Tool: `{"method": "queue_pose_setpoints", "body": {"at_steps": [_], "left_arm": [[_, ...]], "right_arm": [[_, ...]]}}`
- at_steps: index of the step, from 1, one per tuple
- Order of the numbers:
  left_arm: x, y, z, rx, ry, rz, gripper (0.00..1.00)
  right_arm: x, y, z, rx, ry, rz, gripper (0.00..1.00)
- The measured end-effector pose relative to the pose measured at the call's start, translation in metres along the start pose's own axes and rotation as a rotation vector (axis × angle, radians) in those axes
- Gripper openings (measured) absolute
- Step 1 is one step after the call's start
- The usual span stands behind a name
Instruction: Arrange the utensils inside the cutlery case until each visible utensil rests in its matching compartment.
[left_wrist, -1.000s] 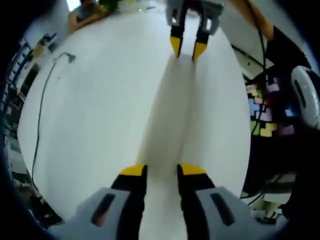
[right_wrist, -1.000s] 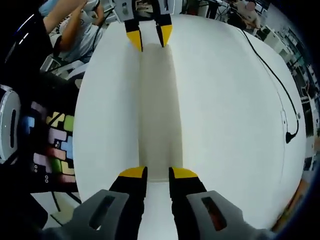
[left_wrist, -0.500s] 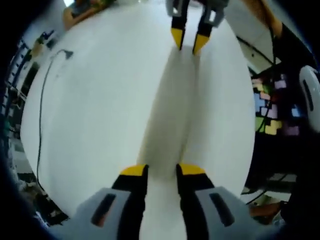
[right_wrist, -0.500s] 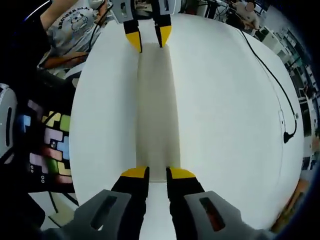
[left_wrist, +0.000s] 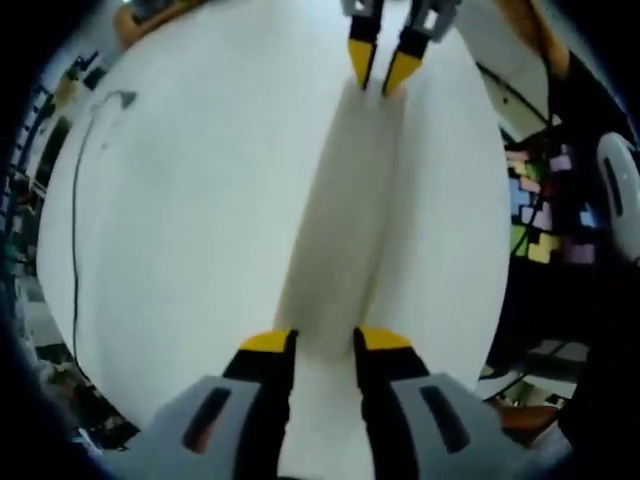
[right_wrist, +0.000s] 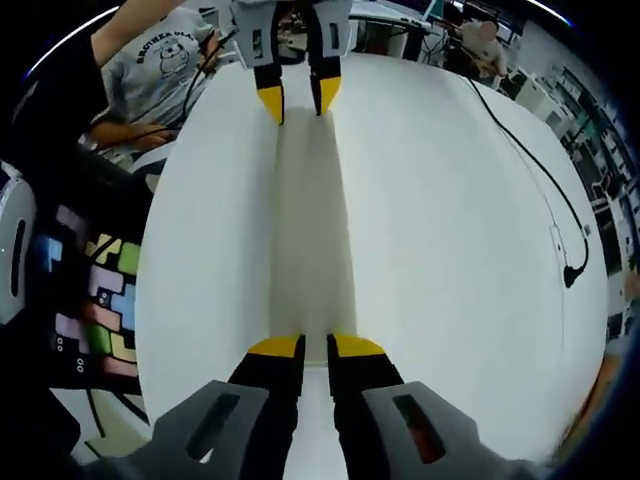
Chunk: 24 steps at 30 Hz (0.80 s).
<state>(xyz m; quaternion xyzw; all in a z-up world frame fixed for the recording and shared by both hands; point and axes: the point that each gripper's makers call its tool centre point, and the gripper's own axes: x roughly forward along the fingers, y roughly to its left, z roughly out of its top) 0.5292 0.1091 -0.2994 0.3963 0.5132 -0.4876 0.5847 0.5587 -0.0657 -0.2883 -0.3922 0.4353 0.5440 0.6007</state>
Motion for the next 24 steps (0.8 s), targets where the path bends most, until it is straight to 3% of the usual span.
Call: {"method": "queue_pose_setpoints", "body": {"at_steps": [10,15,24], "left_arm": [[-0.002,0.008,0.000,0.012,0.028,0.016,0.25],[-0.002,0.011,0.000,0.006,0.022,0.021,0.25],[0.001,0.005,0.005,0.002,0.079,0.023,0.26]], "right_arm": [[0.003,0.014,-0.004,0.022,0.032,-0.014,0.09],[0.007,0.031,-0.008,0.002,0.083,-0.021,0.09],[0.011,0.041,-0.013,0.012,0.151,-0.019,0.09]]}}
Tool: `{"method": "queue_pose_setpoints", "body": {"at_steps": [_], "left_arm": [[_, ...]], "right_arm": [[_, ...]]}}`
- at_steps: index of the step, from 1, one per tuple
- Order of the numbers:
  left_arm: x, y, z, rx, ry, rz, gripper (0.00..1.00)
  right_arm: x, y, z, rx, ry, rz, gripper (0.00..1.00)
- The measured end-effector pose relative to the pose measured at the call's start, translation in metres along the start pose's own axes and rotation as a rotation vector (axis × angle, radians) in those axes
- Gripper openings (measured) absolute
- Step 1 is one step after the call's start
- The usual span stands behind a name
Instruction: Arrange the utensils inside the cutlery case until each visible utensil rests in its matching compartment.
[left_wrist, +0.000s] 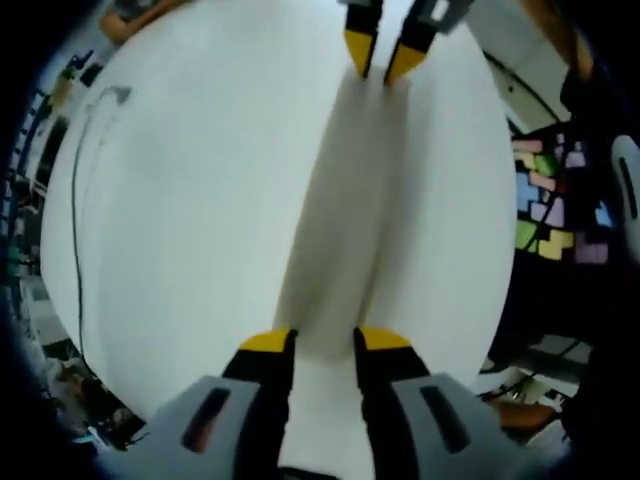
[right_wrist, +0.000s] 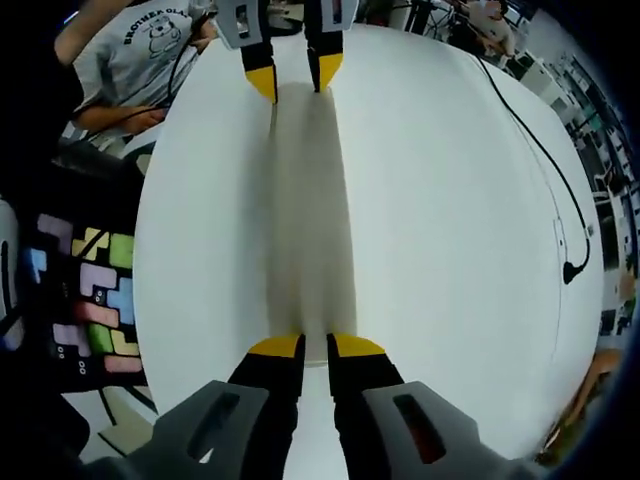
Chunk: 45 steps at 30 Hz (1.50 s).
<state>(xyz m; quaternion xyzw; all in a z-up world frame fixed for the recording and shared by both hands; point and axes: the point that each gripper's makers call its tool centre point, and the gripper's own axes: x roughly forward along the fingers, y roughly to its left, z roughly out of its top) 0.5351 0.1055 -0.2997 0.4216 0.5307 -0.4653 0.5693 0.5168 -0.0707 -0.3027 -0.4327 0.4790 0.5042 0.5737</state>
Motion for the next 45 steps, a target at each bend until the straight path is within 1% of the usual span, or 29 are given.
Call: {"method": "queue_pose_setpoints", "body": {"at_steps": [3,5,7,9,11,15,16,17,18,19,20,21,22,23,24,25,26,28,29,30,31,32,33,36,37,39,42,43,45], "left_arm": [[-0.001,-0.001,-0.001,0.001,-0.034,0.005,0.25],[-0.001,-0.001,-0.002,0.003,-0.060,0.011,0.25],[-0.002,-0.002,-0.002,0.004,-0.095,0.008,0.25],[-0.002,-0.002,-0.003,0.007,-0.122,0.007,0.25],[-0.003,-0.003,-0.003,0.018,-0.141,0.008,0.25],[-0.003,-0.003,-0.002,0.028,-0.146,0.011,0.24],[-0.003,-0.004,-0.003,0.027,-0.145,0.006,0.25],[-0.004,-0.006,-0.002,0.022,-0.152,-0.008,0.25],[-0.006,-0.010,0.002,0.023,-0.185,-0.032,0.25],[-0.010,-0.010,0.006,0.033,-0.211,-0.031,0.25],[-0.014,-0.010,0.010,0.047,-0.246,-0.025,0.26],[-0.016,-0.010,0.013,0.070,-0.270,-0.024,0.26],[-0.017,-0.010,0.013,0.082,-0.277,-0.017,0.29],[-0.015,-0.011,0.013,0.105,-0.279,-0.005,0.33],[-0.013,-0.011,0.015,0.147,-0.286,0.006,0.40],[-0.010,-0.013,0.015,0.160,-0.290,0.011,0.43],[-0.006,-0.014,0.015,0.159,-0.290,0.010,0.45],[0.000,-0.021,0.019,0.176,-0.315,-0.013,0.47],[0.004,-0.023,0.018,0.179,-0.317,-0.013,0.49],[0.002,-0.019,0.021,0.214,-0.340,0.015,0.52],[0.002,-0.018,0.020,0.207,-0.355,0.019,0.52],[0.000,-0.018,0.024,0.206,-0.392,0.020,0.52],[-0.002,-0.018,0.023,0.200,-0.412,0.018,0.52],[0.002,-0.012,0.018,0.213,-0.424,0.056,0.52],[0.003,-0.012,0.017,0.216,-0.437,0.062,0.52],[0.008,-0.008,0.015,0.205,-0.458,0.058,0.53],[0.015,-0.004,0.019,0.190,-0.499,0.059,0.51],[0.016,0.000,0.020,0.194,-0.513,0.070,0.49],[0.019,0.004,0.021,0.201,-0.546,0.073,0.48]], "right_arm": [[-0.001,-0.003,-0.002,0.005,-0.009,-0.005,0.09],[-0.001,-0.001,-0.002,0.060,-0.056,-0.004,0.09],[-0.002,-0.005,-0.003,0.083,-0.078,-0.004,0.08],[-0.003,-0.005,-0.004,0.050,-0.092,-0.011,0.08],[-0.003,-0.003,-0.005,0.055,-0.100,-0.017,0.08],[-0.003,-0.006,-0.004,0.058,-0.109,-0.021,0.08],[-0.004,-0.011,-0.003,0.061,-0.110,-0.020,0.09],[-0.005,-0.014,-0.004,0.067,-0.104,-0.025,0.14],[-0.009,-0.016,-0.003,0.062,-0.108,-0.026,0.16],[-0.015,-0.018,0.005,0.045,-0.167,-0.026,0.17],[-0.022,-0.020,0.012,0.056,-0.219,-0.030,0.18],[-0.028,-0.020,0.018,0.041,-0.268,-0.030,0.19],[-0.031,-0.020,0.021,0.025,-0.295,-0.027,0.22],[-0.033,-0.019,0.023,0.005,-0.323,-0.023,0.27],[-0.031,-0.015,0.024,-0.015,-0.337,-0.026,0.31],[-0.028,-0.011,0.021,-0.022,-0.336,-0.025,0.34],[-0.023,-0.009,0.020,-0.027,-0.330,-0.023,0.38],[-0.010,-0.003,0.016,-0.058,-0.323,-0.033,0.41],[-0.005,-0.002,0.015,-0.064,-0.323,-0.034,0.43],[-0.001,-0.001,0.014,-0.063,-0.325,-0.031,0.45],[0.002,0.000,0.013,-0.058,-0.332,-0.027,0.46],[0.004,0.000,0.012,-0.058,-0.341,-0.024,0.47],[0.006,0.000,0.012,-0.057,-0.352,-0.024,0.48],[0.011,-0.002,0.012,-0.055,-0.387,-0.025,0.48],[0.013,-0.002,0.013,-0.047,-0.399,-0.020,0.48],[0.018,-0.001,0.011,-0.033,-0.409,0.000,0.48],[0.021,-0.010,0.011,-0.040,-0.427,-0.004,0.46],[0.021,-0.011,0.012,-0.026,-0.451,0.007,0.45],[0.019,-0.014,0.015,-0.013,-0.511,0.010,0.45]]}}
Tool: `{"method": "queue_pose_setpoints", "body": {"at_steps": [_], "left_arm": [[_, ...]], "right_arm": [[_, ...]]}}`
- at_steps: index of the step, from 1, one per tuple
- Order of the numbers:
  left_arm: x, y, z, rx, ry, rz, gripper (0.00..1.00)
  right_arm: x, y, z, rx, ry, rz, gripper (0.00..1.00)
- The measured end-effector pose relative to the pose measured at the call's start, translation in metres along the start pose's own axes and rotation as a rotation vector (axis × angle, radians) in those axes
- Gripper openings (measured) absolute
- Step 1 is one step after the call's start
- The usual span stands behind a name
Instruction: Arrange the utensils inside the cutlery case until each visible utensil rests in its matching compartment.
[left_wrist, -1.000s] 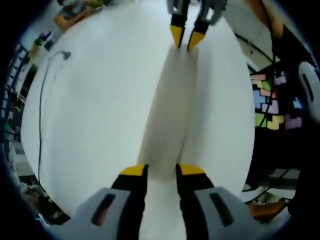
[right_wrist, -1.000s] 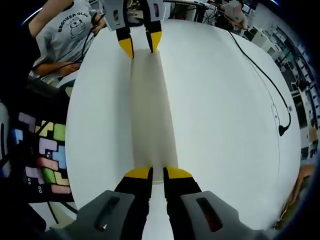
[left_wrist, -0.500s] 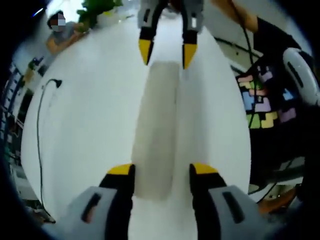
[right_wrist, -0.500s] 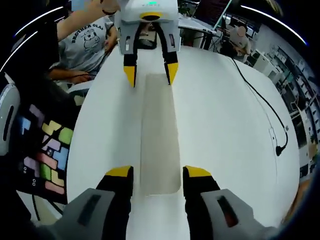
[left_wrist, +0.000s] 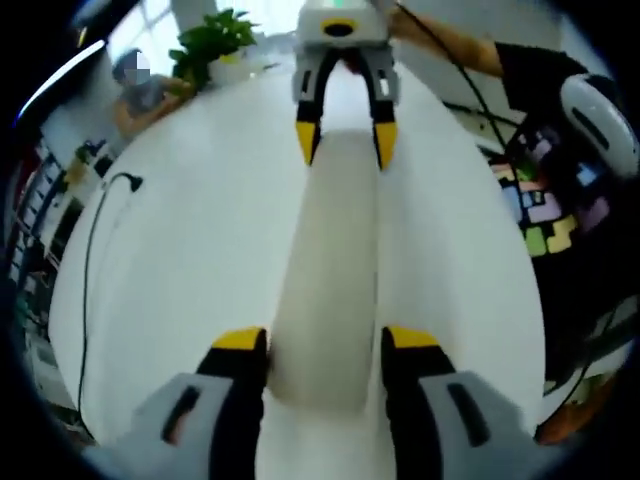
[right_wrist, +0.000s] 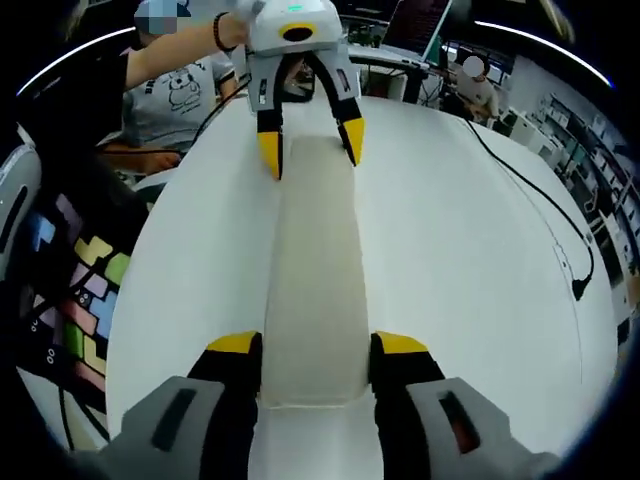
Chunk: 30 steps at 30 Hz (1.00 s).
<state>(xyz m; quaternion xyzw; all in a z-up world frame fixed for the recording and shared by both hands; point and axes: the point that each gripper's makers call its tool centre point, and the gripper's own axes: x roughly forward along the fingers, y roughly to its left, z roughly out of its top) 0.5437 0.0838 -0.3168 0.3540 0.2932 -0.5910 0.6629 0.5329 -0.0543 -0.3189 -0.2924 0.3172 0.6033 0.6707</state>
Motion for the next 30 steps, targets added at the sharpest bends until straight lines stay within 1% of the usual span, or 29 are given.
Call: {"method": "queue_pose_setpoints", "body": {"at_steps": [1,3,4,5,6,7,8,9,10,11,12,13,15,16,18,20,21,23,25,27,30], "left_arm": [[0.001,0.005,0.004,-0.051,-0.057,0.011,0.47],[0.002,0.008,0.003,-0.035,-0.083,0.005,0.48],[0.002,0.009,0.004,-0.036,-0.112,0.010,0.48],[0.002,0.011,0.004,-0.056,-0.143,0.009,0.49],[0.006,0.010,0.006,-0.082,-0.168,0.009,0.49],[0.009,0.008,0.009,-0.097,-0.204,0.002,0.50],[0.008,0.009,0.009,-0.108,-0.232,0.002,0.51],[0.008,0.009,0.008,-0.120,-0.253,-0.012,0.51],[0.008,0.006,0.009,-0.144,-0.278,-0.032,0.52],[0.009,0.005,0.008,-0.183,-0.296,-0.055,0.52],[0.008,0.012,0.009,-0.165,-0.333,-0.028,0.52],[0.008,0.012,0.009,-0.151,-0.356,-0.040,0.52],[0.003,0.008,0.008,-0.144,-0.350,-0.036,0.52],[0.004,0.006,0.009,-0.139,-0.355,-0.032,0.52],[0.002,0.006,0.011,-0.134,-0.379,-0.028,0.51],[0.002,0.005,0.013,-0.128,-0.389,-0.023,0.51],[0.006,-0.004,0.017,-0.125,-0.393,-0.021,0.51],[0.005,-0.004,0.017,-0.114,-0.422,-0.015,0.51],[0.004,-0.003,0.017,-0.109,-0.428,-0.016,0.51],[0.005,-0.002,0.016,-0.105,-0.425,-0.019,0.51],[0.005,-0.002,0.015,-0.101,-0.425,-0.025,0.51]], "right_arm": [[0.000,0.002,0.000,0.000,-0.027,-0.004,0.45],[-0.001,0.003,0.000,0.002,-0.068,-0.011,0.45],[-0.002,0.003,0.000,-0.003,-0.075,-0.012,0.45],[-0.002,0.002,-0.001,0.010,-0.082,-0.013,0.45],[-0.003,0.001,-0.001,0.007,-0.089,-0.013,0.45],[-0.002,0.001,0.000,0.004,-0.099,-0.014,0.45],[-0.002,0.000,0.001,0.007,-0.104,-0.013,0.45],[-0.001,0.007,0.001,0.007,-0.105,-0.014,0.45],[0.000,0.008,0.001,0.011,-0.105,-0.012,0.45],[0.000,0.010,0.000,0.013,-0.106,-0.008,0.45],[0.000,0.011,0.000,0.019,-0.108,-0.002,0.45],[0.000,0.011,0.000,0.012,-0.122,0.004,0.45],[-0.001,0.010,0.001,0.029,-0.156,0.006,0.45],[-0.001,0.011,0.001,0.023,-0.167,0.004,0.45],[-0.002,0.009,0.003,0.035,-0.224,0.002,0.44],[-0.003,0.010,0.003,0.034,-0.242,0.000,0.44],[-0.003,0.009,0.004,0.035,-0.251,-0.001,0.44],[-0.003,0.010,0.004,0.029,-0.266,-0.005,0.45],[-0.004,0.009,0.006,0.033,-0.305,-0.017,0.45],[-0.005,0.008,0.006,0.093,-0.361,-0.024,0.45],[-0.008,0.006,0.003,0.144,-0.424,-0.016,0.46]]}}
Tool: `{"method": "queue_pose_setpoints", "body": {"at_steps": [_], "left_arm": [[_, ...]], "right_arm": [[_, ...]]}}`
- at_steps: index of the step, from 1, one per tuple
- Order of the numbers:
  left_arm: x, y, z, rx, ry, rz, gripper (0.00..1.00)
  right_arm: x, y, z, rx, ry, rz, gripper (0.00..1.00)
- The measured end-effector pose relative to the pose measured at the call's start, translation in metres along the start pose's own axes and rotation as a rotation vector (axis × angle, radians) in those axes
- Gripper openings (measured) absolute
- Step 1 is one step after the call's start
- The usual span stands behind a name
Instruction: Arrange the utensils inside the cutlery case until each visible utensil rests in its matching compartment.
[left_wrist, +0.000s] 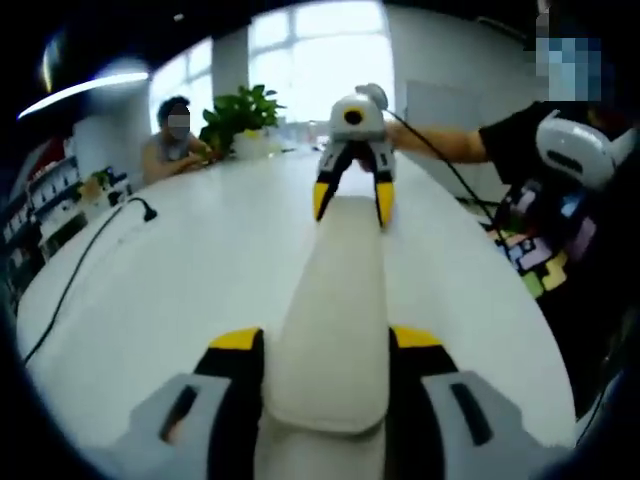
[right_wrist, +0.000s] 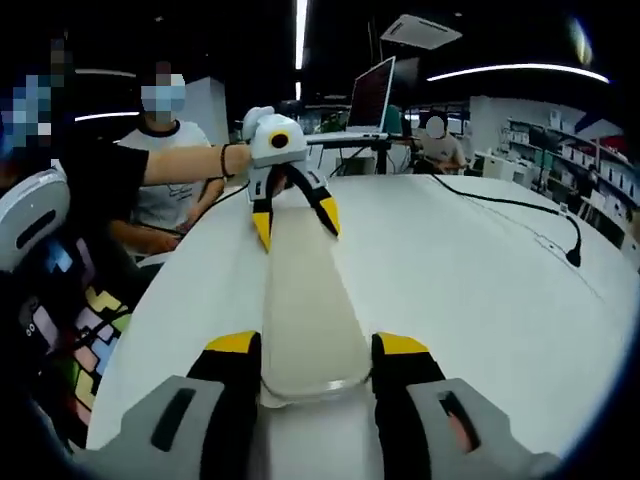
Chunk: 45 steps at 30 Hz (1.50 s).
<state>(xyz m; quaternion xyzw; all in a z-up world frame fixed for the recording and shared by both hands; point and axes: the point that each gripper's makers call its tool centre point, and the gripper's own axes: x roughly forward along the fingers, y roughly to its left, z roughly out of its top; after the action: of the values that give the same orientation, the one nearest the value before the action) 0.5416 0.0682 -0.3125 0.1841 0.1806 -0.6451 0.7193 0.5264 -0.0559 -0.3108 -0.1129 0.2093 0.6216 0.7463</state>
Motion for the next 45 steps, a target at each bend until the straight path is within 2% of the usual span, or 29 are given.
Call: {"method": "queue_pose_setpoints", "body": {"at_steps": [1,3,5,6,7,9,11,16,19,22,26,31,37,45], "left_arm": [[0.000,0.000,0.000,0.001,-0.001,-0.001,0.51],[0.000,0.001,0.000,0.009,-0.003,-0.002,0.51],[0.000,0.001,-0.002,0.023,0.002,0.000,0.51],[0.000,0.001,-0.002,0.023,-0.005,0.000,0.51],[0.000,0.001,-0.002,0.028,-0.011,0.002,0.51],[0.000,0.003,-0.006,-0.052,-0.026,0.008,0.51],[-0.002,0.006,-0.006,-0.042,-0.059,0.020,0.51],[-0.007,0.003,-0.011,-0.058,-0.070,0.039,0.50],[-0.006,0.002,-0.011,-0.060,-0.089,0.049,0.49],[-0.007,0.003,-0.010,-0.079,-0.106,0.058,0.49],[-0.007,0.003,-0.010,-0.080,-0.103,0.056,0.49],[-0.004,0.007,0.008,-0.055,-0.133,0.063,0.49],[0.006,0.020,0.033,-0.025,-0.150,0.078,0.49],[0.030,0.038,0.039,-0.037,-0.132,0.097,0.49]], "right_arm": [[-0.001,-0.001,0.000,0.017,-0.025,-0.007,0.49],[-0.004,-0.005,-0.015,0.001,0.008,-0.042,0.49],[-0.008,-0.006,-0.018,-0.014,-0.052,-0.047,0.46],[-0.008,-0.008,-0.020,-0.009,-0.060,-0.046,0.44],[-0.009,-0.005,-0.016,-0.013,-0.062,-0.049,0.43],[-0.008,-0.005,-0.013,-0.019,-0.068,-0.062,0.43],[-0.008,-0.006,-0.013,-0.019,-0.069,-0.066,0.43],[-0.008,-0.013,-0.015,-0.016,-0.071,-0.064,0.42],[-0.009,-0.015,-0.014,-0.029,-0.081,-0.087,0.40],[-0.010,-0.017,-0.014,0.009,-0.101,-0.106,0.38],[-0.014,-0.014,-0.009,0.002,-0.112,-0.125,0.38],[-0.034,-0.018,0.007,-0.036,-0.147,-0.170,0.38],[-0.056,-0.030,0.010,-0.039,-0.165,-0.212,0.38],[-0.068,-0.055,-0.002,-0.032,-0.147,-0.249,0.38]]}}
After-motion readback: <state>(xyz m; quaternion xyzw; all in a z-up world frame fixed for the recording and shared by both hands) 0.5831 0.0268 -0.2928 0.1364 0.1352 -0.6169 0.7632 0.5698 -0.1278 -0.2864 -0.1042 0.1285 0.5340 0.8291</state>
